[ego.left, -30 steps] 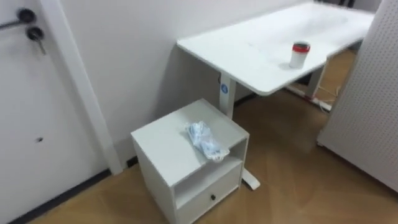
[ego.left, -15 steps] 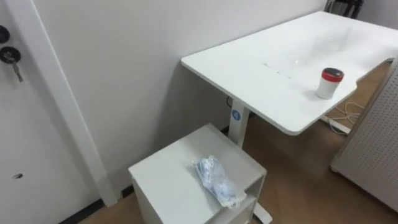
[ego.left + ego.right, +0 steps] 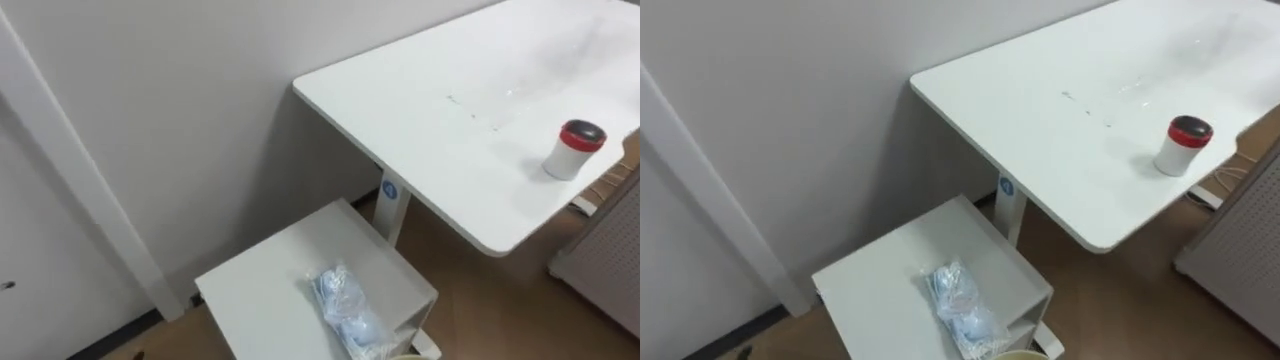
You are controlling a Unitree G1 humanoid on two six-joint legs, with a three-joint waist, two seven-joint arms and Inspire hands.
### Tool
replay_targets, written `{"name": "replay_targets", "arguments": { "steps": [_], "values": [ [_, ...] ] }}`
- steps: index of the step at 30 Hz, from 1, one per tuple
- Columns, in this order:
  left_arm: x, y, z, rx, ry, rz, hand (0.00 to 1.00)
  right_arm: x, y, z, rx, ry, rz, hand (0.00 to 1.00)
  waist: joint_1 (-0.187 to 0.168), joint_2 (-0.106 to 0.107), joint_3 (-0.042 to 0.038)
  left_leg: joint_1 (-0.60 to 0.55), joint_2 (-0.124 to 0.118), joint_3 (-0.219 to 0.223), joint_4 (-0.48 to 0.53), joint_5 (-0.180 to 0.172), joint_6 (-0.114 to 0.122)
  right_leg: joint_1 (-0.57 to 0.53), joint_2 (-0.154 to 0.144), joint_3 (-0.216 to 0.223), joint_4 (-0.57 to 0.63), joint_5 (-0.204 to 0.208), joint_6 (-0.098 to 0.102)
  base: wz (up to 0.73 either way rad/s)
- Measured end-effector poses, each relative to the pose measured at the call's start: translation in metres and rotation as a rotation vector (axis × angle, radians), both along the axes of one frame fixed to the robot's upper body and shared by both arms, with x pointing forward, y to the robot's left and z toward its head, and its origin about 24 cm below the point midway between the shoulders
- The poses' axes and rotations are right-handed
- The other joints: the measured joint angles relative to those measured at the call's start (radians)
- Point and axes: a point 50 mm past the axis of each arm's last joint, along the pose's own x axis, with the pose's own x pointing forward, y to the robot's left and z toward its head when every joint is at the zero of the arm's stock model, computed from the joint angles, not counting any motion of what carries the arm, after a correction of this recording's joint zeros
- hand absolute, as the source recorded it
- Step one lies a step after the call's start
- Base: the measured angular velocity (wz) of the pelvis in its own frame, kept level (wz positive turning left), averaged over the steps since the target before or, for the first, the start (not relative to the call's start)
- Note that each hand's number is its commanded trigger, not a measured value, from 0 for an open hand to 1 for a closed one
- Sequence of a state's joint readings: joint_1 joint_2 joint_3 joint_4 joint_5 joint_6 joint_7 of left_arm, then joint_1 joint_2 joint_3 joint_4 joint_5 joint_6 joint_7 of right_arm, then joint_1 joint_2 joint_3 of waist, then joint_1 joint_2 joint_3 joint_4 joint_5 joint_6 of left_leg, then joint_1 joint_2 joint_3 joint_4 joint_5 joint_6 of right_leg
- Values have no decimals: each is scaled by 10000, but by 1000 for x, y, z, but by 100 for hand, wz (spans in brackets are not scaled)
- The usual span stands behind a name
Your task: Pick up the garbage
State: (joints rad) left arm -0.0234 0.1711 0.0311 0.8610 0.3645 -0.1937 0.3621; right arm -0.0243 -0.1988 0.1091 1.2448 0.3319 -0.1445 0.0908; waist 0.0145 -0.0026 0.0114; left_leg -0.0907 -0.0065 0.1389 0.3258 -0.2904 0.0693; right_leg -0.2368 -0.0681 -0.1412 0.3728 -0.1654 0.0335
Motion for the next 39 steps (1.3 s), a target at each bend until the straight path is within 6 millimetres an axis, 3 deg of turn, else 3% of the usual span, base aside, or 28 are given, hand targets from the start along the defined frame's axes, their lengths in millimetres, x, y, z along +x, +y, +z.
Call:
{"name": "replay_targets", "arguments": {
  "steps": [4,6,7,8,9,10,11,13,16,19,26,29,39],
  "values": [
    [31,-7,18,418,-1204,-250,0,20,6,4,-119,-291,687,100,-388,30,87,-591,-39,-12,216,-1,-1,-574,-33,74,101,20,-37,-8],
    [45,-11,28,570,-1803,-336,0,29,8,6,-174,-431,924,100,-449,46,168,-933,-47,46,555,-2,-2,-795,-46,284,101,53,-89,-10],
    [54,-12,34,647,-2174,-375,0,36,10,8,-254,-516,1183,100,-507,26,299,-1519,-35,288,1537,12,-65,-796,-201,674,30,56,-88,6],
    [60,-14,38,670,-2377,-438,0,40,11,9,-290,-587,1231,100,-594,21,473,-2077,28,294,2300,-126,-289,-795,-218,1111,17,67,-57,39],
    [74,-20,48,658,-2869,-708,0,44,10,11,-393,-700,1146,100,-710,197,504,-3146,327,80,2151,-105,-525,-1075,-133,1573,137,95,25,50],
    [93,-26,65,763,-3616,-1065,0,48,10,12,-416,-791,1040,100,-637,222,566,-4067,863,296,2132,649,-160,-1732,-54,1696,799,-192,330,32],
    [99,-25,71,889,-3874,-1133,0,52,12,13,-392,-888,1029,100,-510,123,595,-4194,838,566,2361,651,-99,-2034,-133,1691,1100,-365,436,-7],
    [104,-22,78,1242,-4268,-882,0,65,14,18,-456,-1240,1135,100,-426,88,606,-4471,800,918,2609,626,-60,-2620,-388,1086,1485,-445,430,-42],
    [107,-17,83,1534,-4604,-637,0,72,21,21,-446,-1419,1655,100,-620,293,654,-4678,856,948,2667,561,8,-2909,-377,814,1704,-354,276,-20],
    [116,-18,93,1625,-4937,-683,0,79,22,25,-410,-1712,1689,100,-870,396,694,-4999,887,932,2810,527,37,-3392,-373,836,2191,-373,207,-3],
    [121,-17,103,1818,-5731,-429,0,83,22,28,-228,-2129,1405,100,-1489,468,687,-5378,1012,1043,3084,579,-41,-3976,-331,901,2551,-401,102,-11],
    [129,-19,114,1924,-6269,-211,0,83,20,29,-45,-2252,961,100,-1604,445,700,-5657,1182,1172,3349,571,-37,-4326,-194,1034,2733,-333,-20,-15],
    [140,-17,132,3030,-6911,-813,0,88,17,33,149,-2609,617,100,-2025,386,751,-6230,1519,1328,3813,313,-133,-4901,92,1112,2873,-305,-121,-11]
  ]
}}
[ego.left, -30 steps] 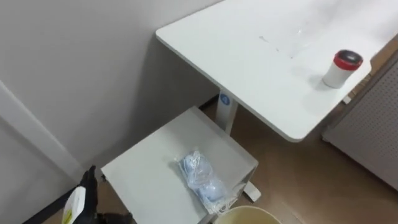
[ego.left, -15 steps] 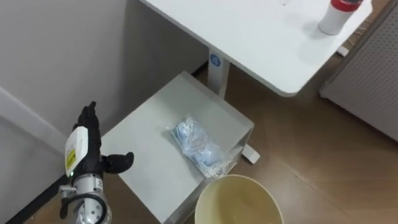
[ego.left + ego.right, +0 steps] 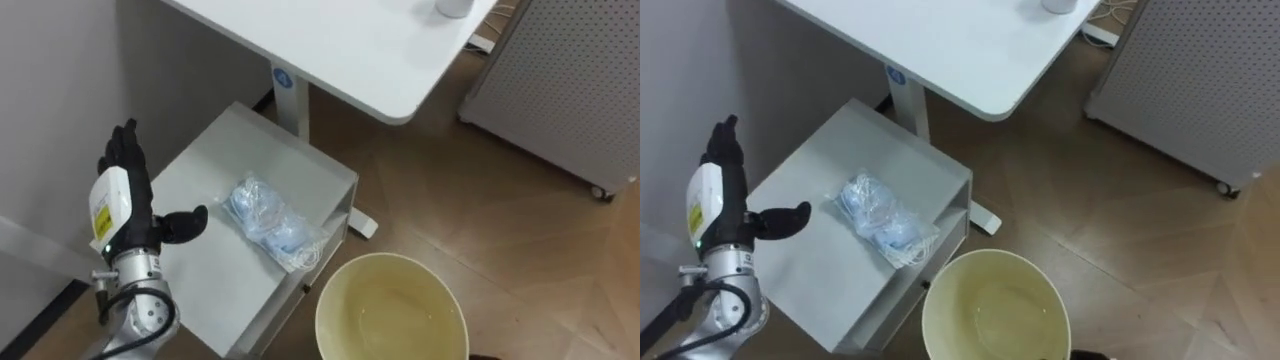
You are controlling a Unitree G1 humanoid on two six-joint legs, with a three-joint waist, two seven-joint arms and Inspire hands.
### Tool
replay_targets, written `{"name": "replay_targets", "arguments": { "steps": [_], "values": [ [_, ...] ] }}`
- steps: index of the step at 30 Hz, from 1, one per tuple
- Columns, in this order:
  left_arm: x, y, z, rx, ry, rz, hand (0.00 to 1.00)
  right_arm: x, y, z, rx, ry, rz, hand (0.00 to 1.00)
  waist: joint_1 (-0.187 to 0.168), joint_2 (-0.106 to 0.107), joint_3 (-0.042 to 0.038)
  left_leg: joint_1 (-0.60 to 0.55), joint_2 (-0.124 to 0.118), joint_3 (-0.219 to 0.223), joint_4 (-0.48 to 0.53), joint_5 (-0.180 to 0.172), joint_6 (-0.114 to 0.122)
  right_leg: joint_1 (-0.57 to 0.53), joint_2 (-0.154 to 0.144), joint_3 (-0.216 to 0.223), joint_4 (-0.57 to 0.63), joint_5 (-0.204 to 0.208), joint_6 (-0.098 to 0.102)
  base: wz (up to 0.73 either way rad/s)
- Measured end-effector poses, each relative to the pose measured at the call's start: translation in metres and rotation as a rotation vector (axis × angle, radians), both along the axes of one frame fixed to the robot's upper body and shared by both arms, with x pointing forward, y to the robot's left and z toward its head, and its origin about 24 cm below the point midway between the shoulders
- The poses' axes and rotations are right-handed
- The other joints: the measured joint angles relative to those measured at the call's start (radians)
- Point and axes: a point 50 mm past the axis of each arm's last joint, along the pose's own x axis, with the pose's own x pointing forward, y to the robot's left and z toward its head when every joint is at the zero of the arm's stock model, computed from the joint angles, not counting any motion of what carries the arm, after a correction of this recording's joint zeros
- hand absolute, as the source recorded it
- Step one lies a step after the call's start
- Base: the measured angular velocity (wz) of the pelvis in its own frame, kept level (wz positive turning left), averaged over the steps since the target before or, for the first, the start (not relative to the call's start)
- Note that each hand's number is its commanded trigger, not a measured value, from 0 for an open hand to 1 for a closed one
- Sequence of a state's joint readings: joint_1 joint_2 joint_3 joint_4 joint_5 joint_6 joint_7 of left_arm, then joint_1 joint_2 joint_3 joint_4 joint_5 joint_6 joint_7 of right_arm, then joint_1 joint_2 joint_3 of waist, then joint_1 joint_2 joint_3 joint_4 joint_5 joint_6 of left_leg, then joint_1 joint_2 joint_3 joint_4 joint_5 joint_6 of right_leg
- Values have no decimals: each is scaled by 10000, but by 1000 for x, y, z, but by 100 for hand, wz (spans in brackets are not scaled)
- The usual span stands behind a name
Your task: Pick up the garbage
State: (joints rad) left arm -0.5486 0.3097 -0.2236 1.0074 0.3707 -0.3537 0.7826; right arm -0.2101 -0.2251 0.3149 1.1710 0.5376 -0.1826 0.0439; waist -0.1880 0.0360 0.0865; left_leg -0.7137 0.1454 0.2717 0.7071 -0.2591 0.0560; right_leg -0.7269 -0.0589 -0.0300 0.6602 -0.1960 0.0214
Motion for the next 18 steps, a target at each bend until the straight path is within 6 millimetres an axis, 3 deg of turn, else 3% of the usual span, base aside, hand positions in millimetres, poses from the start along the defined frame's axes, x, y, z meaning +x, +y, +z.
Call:
{"name": "replay_targets", "arguments": {
  "steps": [4,18],
  "values": [
    [0,-7,-1,987,183,-679,0,3,-1,2,23,-149,-56,100,-78,79,48,-236,174,17,177,-148,-14,-180,79,-11,57,-37,-21,-5],
    [4,-27,-12,3869,1567,-2237,0,5,-8,5,465,-310,-494,100,-530,150,101,-390,141,109,491,-393,-52,-535,-3,78,668,-402,-57,0]
  ]
}}
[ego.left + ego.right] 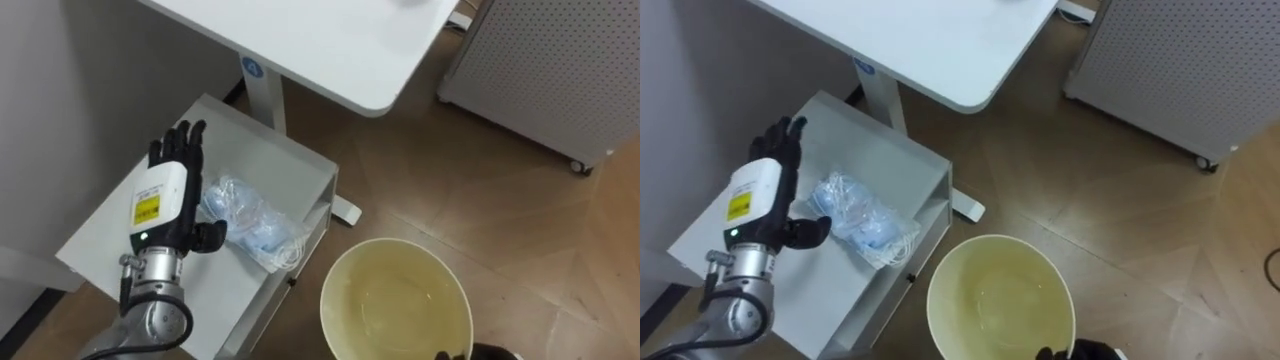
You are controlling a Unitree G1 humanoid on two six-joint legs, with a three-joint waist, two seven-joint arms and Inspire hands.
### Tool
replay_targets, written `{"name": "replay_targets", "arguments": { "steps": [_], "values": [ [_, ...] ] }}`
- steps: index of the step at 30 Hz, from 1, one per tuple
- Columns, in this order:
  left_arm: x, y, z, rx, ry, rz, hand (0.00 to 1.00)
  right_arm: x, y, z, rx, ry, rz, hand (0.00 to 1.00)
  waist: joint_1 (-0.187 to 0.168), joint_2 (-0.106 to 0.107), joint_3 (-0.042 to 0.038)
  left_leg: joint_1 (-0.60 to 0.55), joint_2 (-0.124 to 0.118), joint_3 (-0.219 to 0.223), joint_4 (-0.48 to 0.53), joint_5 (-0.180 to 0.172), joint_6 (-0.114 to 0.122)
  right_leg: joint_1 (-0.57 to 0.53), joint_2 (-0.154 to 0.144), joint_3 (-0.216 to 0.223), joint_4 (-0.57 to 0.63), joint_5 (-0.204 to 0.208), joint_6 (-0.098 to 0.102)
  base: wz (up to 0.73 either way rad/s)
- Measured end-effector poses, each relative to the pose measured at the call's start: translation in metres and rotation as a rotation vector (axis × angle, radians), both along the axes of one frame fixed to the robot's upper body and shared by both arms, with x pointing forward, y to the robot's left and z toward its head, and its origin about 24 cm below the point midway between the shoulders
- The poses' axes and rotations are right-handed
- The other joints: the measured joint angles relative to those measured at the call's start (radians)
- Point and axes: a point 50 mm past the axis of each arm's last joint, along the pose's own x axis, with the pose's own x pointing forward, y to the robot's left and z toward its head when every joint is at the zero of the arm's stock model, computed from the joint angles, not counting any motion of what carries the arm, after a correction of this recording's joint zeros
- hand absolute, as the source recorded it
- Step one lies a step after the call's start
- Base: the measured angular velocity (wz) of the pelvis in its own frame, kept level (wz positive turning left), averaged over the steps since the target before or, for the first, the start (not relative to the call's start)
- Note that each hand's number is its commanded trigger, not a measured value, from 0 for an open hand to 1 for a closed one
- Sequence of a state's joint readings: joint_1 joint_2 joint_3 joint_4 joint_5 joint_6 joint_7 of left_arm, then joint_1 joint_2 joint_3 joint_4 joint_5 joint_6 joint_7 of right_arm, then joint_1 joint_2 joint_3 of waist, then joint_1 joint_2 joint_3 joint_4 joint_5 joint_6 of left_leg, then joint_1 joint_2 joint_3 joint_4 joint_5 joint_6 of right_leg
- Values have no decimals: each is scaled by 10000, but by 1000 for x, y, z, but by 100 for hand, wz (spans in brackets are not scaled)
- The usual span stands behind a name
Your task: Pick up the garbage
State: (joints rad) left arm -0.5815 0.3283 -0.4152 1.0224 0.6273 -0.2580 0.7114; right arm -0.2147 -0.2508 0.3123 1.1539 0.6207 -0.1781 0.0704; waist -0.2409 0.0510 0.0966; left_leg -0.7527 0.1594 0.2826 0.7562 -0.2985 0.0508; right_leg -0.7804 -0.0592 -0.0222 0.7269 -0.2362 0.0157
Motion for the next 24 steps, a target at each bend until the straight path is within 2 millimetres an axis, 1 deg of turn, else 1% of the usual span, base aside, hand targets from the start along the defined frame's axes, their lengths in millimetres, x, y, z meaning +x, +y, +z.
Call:
{"name": "replay_targets", "arguments": {
  "steps": [2,8,12,17,22,23,24],
  "values": [
    [1,-6,-2,539,358,-370,0,-1,-5,1,-4,32,-227,100,-47,37,19,-56,9,43,16,0,0,-80,10,36,28,0,-1,-2],
    [1,-13,-12,1489,1517,-1090,0,-3,-11,0,143,66,-804,100,-205,57,31,-37,37,152,-19,-12,-21,-100,37,55,4,-11,-19,0],
    [0,-13,-18,1940,2150,-1308,0,-9,-16,-1,44,202,-888,100,-254,61,33,-37,46,180,-29,-18,-31,-125,50,61,9,-19,-33,0],
    [-1,-13,-24,2594,2874,-1507,0,-10,-17,-2,21,252,-964,100,-314,64,34,-38,46,154,-23,-21,-37,-136,48,63,9,-21,-37,0],
    [-1,-12,-27,2873,3330,-1455,0,-9,-16,-2,33,237,-963,100,-317,64,33,-49,50,162,-32,-27,-43,-169,52,79,-4,-20,-38,0],
    [-1,-11,-27,2904,3412,-1433,9,-9,-16,-1,41,228,-955,100,-315,68,32,-58,52,163,-45,-27,-44,-179,54,78,-17,-16,-45,0],
    [0,-11,-27,2925,3484,-1420,60,-9,-16,-1,52,217,-948,100,-314,69,32,-63,57,164,-53,-27,-45,-182,57,76,-28,-11,-52,0]
  ]
}}
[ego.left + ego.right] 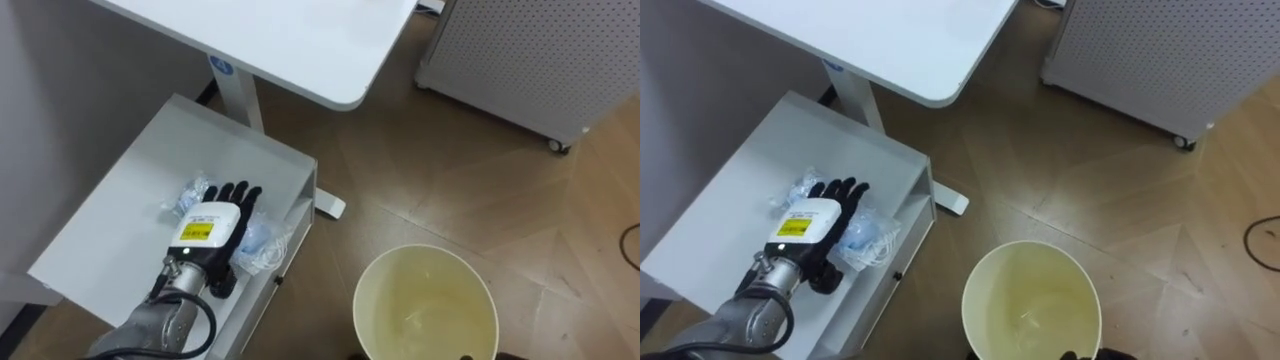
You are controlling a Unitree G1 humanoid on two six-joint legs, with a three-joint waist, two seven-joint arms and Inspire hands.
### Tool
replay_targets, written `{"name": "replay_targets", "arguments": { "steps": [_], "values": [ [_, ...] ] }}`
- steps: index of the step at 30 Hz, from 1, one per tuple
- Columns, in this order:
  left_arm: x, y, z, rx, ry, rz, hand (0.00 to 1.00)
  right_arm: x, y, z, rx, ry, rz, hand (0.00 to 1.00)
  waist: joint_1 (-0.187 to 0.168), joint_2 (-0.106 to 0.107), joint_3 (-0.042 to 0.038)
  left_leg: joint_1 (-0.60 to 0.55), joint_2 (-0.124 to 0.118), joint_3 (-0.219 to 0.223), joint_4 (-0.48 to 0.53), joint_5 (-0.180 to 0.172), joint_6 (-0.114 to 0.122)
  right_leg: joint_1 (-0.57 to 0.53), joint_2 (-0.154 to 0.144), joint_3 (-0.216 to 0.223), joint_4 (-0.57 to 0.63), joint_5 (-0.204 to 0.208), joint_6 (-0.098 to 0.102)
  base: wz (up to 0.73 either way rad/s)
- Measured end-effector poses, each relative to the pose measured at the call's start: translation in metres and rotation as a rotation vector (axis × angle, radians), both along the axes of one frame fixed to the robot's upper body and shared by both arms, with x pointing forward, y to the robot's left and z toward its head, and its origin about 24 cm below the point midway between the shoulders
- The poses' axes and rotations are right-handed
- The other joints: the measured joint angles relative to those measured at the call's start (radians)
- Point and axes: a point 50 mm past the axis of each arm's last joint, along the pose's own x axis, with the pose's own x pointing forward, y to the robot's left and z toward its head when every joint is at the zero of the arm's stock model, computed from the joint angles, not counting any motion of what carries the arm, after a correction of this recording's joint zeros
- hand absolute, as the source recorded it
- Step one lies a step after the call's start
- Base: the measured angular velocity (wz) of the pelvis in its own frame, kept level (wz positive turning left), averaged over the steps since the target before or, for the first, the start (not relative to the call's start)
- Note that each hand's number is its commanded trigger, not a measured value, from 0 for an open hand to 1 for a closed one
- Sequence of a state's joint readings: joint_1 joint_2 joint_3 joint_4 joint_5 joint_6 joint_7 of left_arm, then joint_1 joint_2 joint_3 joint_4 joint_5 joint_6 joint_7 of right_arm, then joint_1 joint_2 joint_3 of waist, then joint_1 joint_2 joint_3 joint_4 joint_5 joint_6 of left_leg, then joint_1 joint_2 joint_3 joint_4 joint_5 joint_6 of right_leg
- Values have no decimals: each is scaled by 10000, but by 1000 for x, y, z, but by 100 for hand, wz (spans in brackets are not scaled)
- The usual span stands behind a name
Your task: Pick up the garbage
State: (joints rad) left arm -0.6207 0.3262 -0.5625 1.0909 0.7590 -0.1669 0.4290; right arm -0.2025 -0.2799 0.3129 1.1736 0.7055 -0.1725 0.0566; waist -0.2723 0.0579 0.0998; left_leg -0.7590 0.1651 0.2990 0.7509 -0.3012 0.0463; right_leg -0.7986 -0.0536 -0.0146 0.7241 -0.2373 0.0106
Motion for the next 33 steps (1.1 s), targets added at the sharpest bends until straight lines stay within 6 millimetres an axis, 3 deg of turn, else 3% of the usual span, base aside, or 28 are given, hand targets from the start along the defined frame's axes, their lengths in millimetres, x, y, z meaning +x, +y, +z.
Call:
{"name": "replay_targets", "arguments": {
  "steps": [1,2,13,28,33],
  "values": [
    [1,2,0,79,157,86,86,1,0,0,9,-8,11,100,6,-1,0,-2,5,0,-2,0,-1,-1,8,6,-1,4,-5,0],
    [2,3,0,133,250,139,100,1,0,0,7,-1,9,100,7,-1,0,-2,5,0,-2,-2,-4,-2,11,11,-1,4,-5,0],
    [8,9,3,461,745,558,100,4,4,2,-31,-43,124,100,-3,-35,-19,6,-45,14,-107,-4,-10,8,0,36,-114,14,14,0],
    [1,17,-7,133,1188,1146,100,8,11,3,-130,-170,548,100,36,-56,-30,167,-56,-2,-71,-2,-9,169,2,57,-109,20,25,0],
    [2,7,-4,-598,483,859,100,9,17,2,-127,-301,494,100,48,-84,-32,217,-30,-9,-78,-2,-7,250,29,50,-153,50,47,0]
  ]
}}
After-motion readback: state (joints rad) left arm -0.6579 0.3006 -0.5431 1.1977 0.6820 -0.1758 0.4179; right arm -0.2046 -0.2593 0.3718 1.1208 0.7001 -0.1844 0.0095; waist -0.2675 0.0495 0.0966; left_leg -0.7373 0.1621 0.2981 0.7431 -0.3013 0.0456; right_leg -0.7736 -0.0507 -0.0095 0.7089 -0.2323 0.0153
